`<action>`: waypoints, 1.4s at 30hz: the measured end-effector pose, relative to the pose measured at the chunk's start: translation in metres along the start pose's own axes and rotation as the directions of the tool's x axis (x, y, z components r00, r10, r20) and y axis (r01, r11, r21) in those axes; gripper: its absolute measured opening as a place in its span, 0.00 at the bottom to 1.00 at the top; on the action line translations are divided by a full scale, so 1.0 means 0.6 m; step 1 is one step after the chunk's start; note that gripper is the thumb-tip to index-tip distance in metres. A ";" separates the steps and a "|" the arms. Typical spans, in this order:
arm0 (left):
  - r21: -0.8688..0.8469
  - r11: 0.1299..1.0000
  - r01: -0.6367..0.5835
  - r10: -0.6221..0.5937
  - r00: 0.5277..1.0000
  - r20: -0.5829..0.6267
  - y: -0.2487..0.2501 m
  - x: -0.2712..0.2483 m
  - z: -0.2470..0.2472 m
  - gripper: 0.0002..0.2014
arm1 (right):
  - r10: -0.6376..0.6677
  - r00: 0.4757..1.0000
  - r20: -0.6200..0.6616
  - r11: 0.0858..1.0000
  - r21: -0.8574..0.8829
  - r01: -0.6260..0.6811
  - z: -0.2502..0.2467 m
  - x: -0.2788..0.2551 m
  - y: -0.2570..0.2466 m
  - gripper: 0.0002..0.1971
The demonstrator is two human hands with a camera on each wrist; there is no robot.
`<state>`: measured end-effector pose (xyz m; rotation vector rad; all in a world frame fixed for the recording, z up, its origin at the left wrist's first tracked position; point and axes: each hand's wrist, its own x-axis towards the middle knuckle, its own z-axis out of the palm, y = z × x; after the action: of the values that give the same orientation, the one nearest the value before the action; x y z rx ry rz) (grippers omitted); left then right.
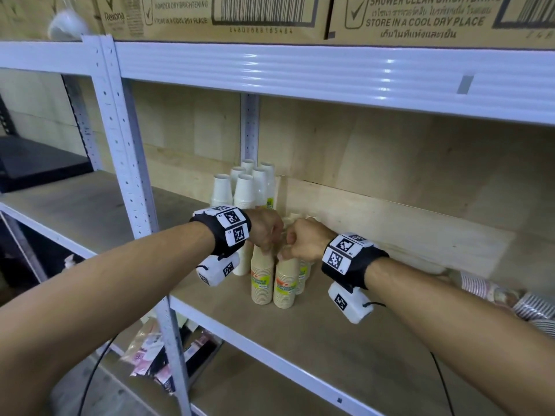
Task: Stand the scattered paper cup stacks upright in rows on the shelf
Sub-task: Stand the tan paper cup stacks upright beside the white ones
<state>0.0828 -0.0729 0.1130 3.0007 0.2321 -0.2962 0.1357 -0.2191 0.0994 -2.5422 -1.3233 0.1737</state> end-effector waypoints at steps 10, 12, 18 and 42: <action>-0.085 0.996 -0.009 0.002 0.996 -0.084 0.021 0.011 -0.050 0.13 | 0.085 0.996 -0.040 0.996 0.005 -0.085 -0.050 -0.018 0.045 0.19; -0.103 0.994 -0.034 0.022 0.992 -0.120 0.037 0.021 -0.057 0.13 | 0.113 0.992 -0.059 0.993 -0.024 -0.115 -0.068 -0.027 0.071 0.15; -0.092 0.987 -0.132 0.115 0.979 -0.169 0.111 0.058 -0.073 0.12 | 0.274 0.958 -0.090 0.961 -0.018 -0.276 -0.099 -0.056 0.160 0.15; -0.197 0.927 -0.320 0.311 0.947 -0.073 0.307 0.274 0.052 0.30 | 0.558 0.827 0.070 0.829 -0.071 -0.554 -0.057 -0.178 0.422 0.36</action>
<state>0.2664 -0.2345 0.0677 2.7786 -0.2062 -0.1659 0.2805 -0.4511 0.0565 -2.9235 -0.5665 0.3733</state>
